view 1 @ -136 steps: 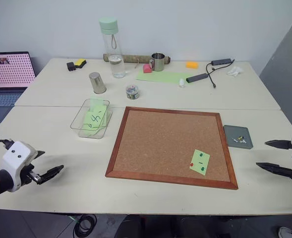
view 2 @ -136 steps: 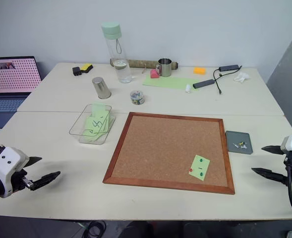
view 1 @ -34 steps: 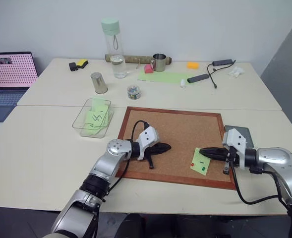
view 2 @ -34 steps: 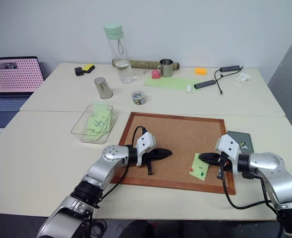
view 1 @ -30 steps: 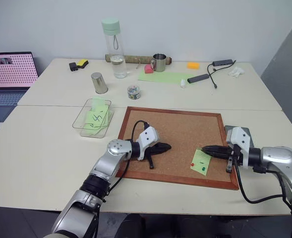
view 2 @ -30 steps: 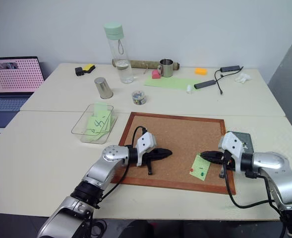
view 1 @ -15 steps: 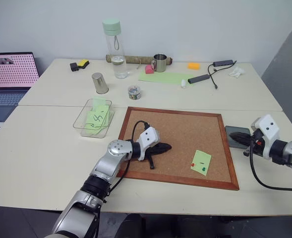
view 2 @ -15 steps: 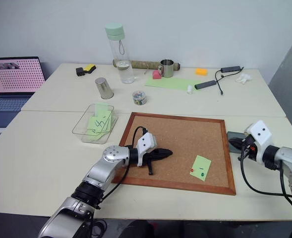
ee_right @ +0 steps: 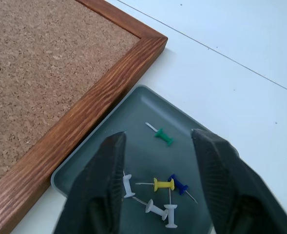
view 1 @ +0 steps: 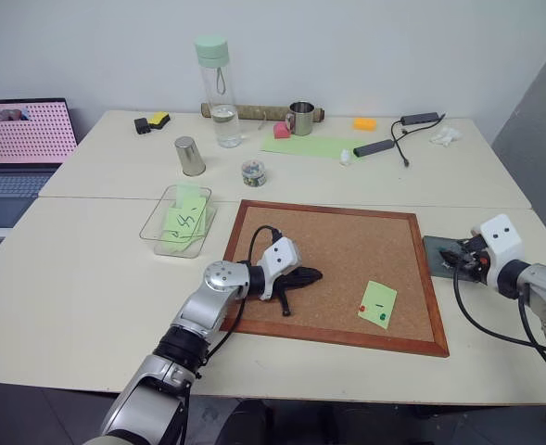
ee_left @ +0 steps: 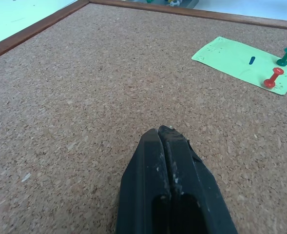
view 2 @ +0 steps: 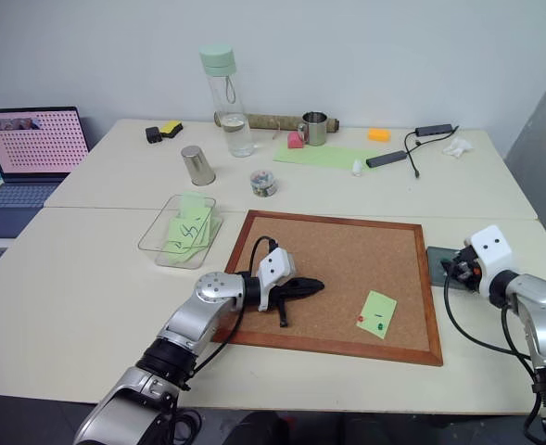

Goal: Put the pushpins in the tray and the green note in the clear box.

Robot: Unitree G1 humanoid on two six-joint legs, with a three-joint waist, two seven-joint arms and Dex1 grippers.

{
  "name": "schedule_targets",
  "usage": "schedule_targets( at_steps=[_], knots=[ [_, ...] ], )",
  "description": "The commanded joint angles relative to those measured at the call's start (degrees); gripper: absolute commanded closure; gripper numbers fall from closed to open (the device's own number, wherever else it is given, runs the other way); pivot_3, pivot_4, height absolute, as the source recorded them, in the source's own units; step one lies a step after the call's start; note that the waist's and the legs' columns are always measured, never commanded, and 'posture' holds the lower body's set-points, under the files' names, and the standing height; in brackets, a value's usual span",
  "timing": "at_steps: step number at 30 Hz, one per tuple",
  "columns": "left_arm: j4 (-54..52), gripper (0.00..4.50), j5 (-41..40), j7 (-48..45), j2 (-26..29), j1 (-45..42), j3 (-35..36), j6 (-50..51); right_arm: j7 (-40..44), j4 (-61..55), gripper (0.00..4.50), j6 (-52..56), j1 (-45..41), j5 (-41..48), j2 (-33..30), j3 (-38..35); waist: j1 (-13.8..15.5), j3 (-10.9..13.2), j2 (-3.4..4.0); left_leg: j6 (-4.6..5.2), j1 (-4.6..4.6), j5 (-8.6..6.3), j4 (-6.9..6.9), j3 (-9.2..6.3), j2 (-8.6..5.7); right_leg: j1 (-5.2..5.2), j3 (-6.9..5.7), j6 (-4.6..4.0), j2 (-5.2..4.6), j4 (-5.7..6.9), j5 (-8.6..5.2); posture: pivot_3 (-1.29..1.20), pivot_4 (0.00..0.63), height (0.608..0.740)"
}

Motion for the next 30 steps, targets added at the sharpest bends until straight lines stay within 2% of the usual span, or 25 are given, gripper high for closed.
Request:
schedule_targets(
  at_steps=[1,2,5,11,17,23,24,25,27,30],
  knots=[
    [1.1,4.50,1.8,0.1,0.0,1.6,-1.3,0.7,6.6,-9.7,1.24,-2.0,2.9,4.3,-2.9,-2.8,0.1,0.0,0.02,0.00,-0.01,0.00,0.00,-0.01,0.00,0.00,-0.01,0.00,0.00,0.00,0.00,0.00,0.150,0.740],
    [1.1,4.50,1.8,0.0,0.1,1.6,-1.2,0.7,9.1,-12.5,1.05,-1.8,4.7,5.6,-3.8,-2.8,0.1,0.0,0.02,0.00,0.00,0.00,-0.01,-0.02,0.01,0.00,-0.01,0.00,0.01,-0.01,0.00,0.00,0.150,0.740],
    [1.4,4.50,2.1,-0.3,0.4,1.5,-1.5,0.2,15.5,-21.3,1.05,-0.7,11.0,9.2,-6.7,-2.4,0.3,0.0,0.00,0.01,-0.02,-0.01,-0.01,-0.06,0.00,0.01,-0.04,0.04,0.01,-0.03,-0.02,0.00,0.150,0.740],
    [1.8,4.50,2.3,-0.6,0.1,1.3,-1.8,-0.2,19.8,-31.8,1.05,0.7,18.8,10.3,-9.2,2.0,0.3,0.0,-0.01,0.01,0.04,-0.01,-0.01,-0.06,0.01,0.06,-0.03,0.04,0.02,-0.02,-0.03,0.00,0.150,0.740],
    [2.0,4.50,2.6,-0.9,-0.1,1.2,-2.1,-0.4,17.8,-30.2,1.05,-0.4,17.4,7.8,-5.9,7.1,0.3,0.1,-0.12,0.02,0.72,-0.02,-0.14,-0.20,0.01,0.86,-0.14,0.14,0.03,-0.29,-0.11,0.00,0.150,0.740],
    [2.0,4.50,2.7,-0.9,-0.1,1.3,-2.1,-0.3,17.7,-26.0,1.05,-2.1,15.0,6.5,-3.4,9.9,0.3,0.1,-0.14,0.02,0.74,-0.02,-0.15,-0.25,0.01,0.89,-0.16,0.14,0.02,-0.32,-0.11,0.00,0.150,0.740],
    [1.9,4.50,2.7,-0.9,-0.1,1.3,-2.1,-0.3,17.7,-25.6,1.41,-2.4,14.9,6.4,-3.2,10.1,0.3,0.1,-0.14,0.01,0.74,-0.02,-0.15,-0.25,0.01,0.89,-0.16,0.15,0.02,-0.33,-0.11,0.00,0.150,0.740],
    [1.8,4.50,2.7,-0.9,-0.1,1.4,-2.1,-0.3,17.8,-25.2,1.49,-2.6,14.8,6.3,-2.9,10.4,0.3,0.1,-0.13,0.01,0.74,-0.02,-0.15,-0.25,0.01,0.89,-0.16,0.15,0.02,-0.33,-0.11,0.00,0.150,0.740],
    [1.7,4.50,2.7,-0.8,0.1,1.6,-2.1,-0.3,18.0,-24.6,2.01,-3.0,14.8,6.1,-2.6,10.7,0.3,0.1,-0.13,0.01,0.74,-0.02,-0.15,-0.25,0.01,0.89,-0.16,0.15,0.02,-0.34,-0.11,0.00,0.150,0.740],
    [1.6,4.50,2.7,-0.8,0.2,1.9,-2.0,-0.2,18.3,-24.2,2.53,-3.6,15.2,6.2,-2.4,11.0,0.3,0.1,-0.13,0.01,0.74,-0.02,-0.15,-0.25,0.01,0.89,-0.15,0.15,0.02,-0.33,-0.11,0.00,0.150,0.740]
  ],
)
